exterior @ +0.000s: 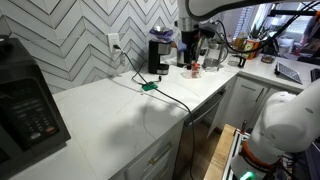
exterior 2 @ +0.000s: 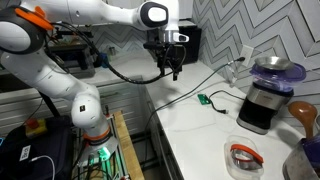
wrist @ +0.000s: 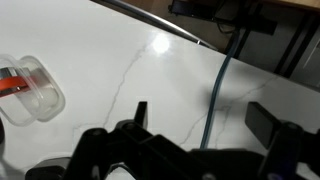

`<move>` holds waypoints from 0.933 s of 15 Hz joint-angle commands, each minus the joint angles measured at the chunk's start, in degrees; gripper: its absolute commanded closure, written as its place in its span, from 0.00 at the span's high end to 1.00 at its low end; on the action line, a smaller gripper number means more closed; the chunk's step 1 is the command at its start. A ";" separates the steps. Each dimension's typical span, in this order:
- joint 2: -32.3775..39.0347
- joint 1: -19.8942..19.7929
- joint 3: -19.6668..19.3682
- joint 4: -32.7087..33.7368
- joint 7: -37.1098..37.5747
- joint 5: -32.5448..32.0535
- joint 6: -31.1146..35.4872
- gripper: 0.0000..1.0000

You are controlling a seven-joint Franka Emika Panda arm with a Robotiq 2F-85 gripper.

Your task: Remove the lid from the utensil holder

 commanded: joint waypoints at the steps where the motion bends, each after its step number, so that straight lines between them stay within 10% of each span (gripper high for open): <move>1: 0.04 1.08 -0.84 0.12 0.38 -0.35 -0.20 1.00; 14: 0.04 1.08 -0.84 0.12 0.38 -0.35 -0.20 1.00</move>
